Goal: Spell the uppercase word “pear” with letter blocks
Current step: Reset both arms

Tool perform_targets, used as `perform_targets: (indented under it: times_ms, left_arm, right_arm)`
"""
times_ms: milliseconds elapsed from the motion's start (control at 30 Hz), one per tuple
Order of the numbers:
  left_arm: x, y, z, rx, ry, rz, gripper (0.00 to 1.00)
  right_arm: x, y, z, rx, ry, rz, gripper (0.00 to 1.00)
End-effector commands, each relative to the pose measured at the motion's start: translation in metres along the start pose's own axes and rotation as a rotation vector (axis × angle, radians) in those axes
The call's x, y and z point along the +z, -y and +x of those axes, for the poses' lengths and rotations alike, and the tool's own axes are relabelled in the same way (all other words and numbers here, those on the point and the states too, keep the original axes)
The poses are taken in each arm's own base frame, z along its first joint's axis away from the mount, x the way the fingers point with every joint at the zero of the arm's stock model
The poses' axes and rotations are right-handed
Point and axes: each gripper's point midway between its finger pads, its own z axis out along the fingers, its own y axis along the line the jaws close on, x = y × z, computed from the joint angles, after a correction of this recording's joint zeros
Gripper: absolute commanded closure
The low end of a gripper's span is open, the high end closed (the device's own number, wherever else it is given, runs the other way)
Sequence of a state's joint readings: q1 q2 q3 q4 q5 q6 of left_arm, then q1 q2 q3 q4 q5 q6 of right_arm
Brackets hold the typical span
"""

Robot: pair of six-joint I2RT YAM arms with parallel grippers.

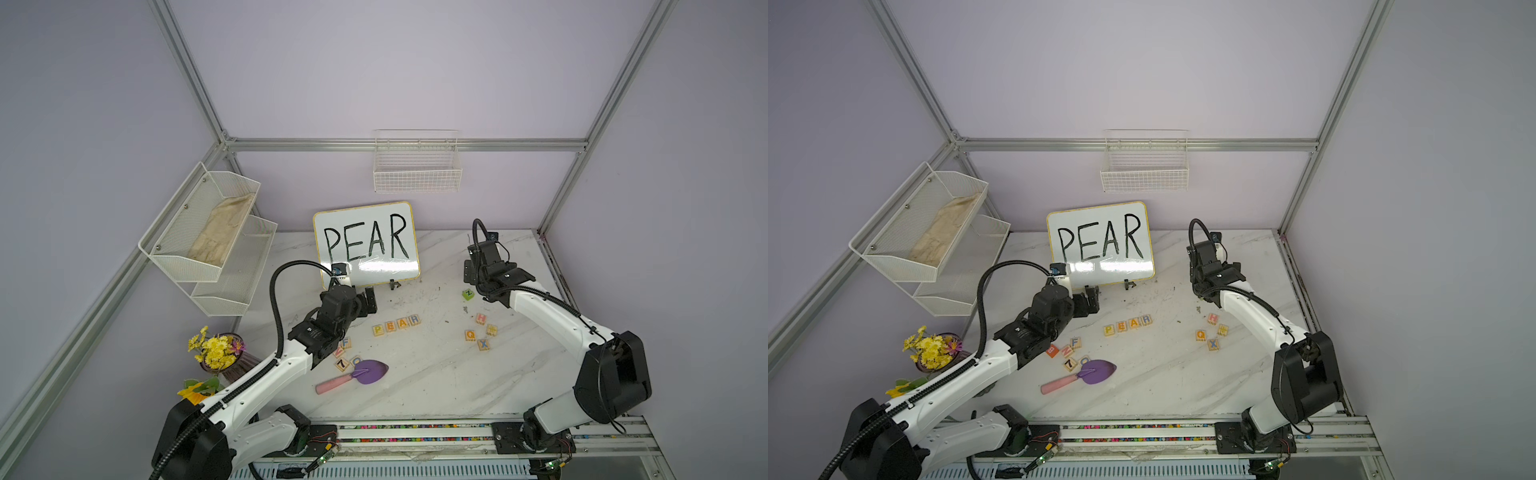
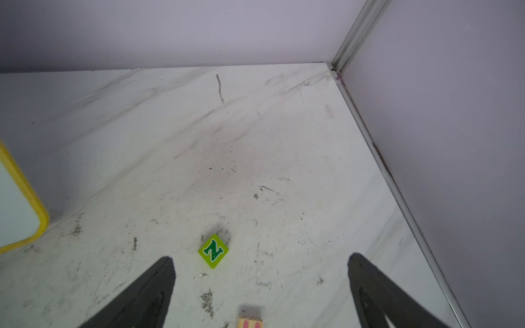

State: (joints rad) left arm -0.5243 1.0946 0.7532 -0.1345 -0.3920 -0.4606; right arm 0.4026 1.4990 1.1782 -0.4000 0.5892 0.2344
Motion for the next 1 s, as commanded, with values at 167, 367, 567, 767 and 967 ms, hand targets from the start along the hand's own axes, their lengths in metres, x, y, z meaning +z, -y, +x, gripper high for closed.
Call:
perform_targets:
  times_ms: [167, 367, 567, 767, 967]
  left_arm:
    - [0.009, -0.08, -0.018, -0.026, 0.114, -0.248, 0.0]
    - [0.023, -0.109, -0.043, 0.008, 0.205, -0.331, 0.0]
    - [0.032, -0.144, -0.036, 0.088, 0.265, -0.4, 0.0]
    - [0.03, -0.173, -0.014, 0.124, 0.305, -0.463, 0.0]
    - [0.037, -0.203, 0.008, 0.078, 0.289, -0.492, 0.0]
  right_arm:
    - [0.01, 0.089, 0.012, 0.205, 0.03, 0.21, 0.03]
    - [0.036, 0.128, 0.057, 0.384, -0.05, 0.267, 0.03]
    - [0.05, 0.167, 0.083, 0.445, -0.05, 0.411, 0.03]
    - [0.065, 0.183, 0.099, 0.42, -0.003, 0.498, 0.03]
    - [0.08, 0.183, 0.116, 0.421, 0.067, 0.507, 0.03]
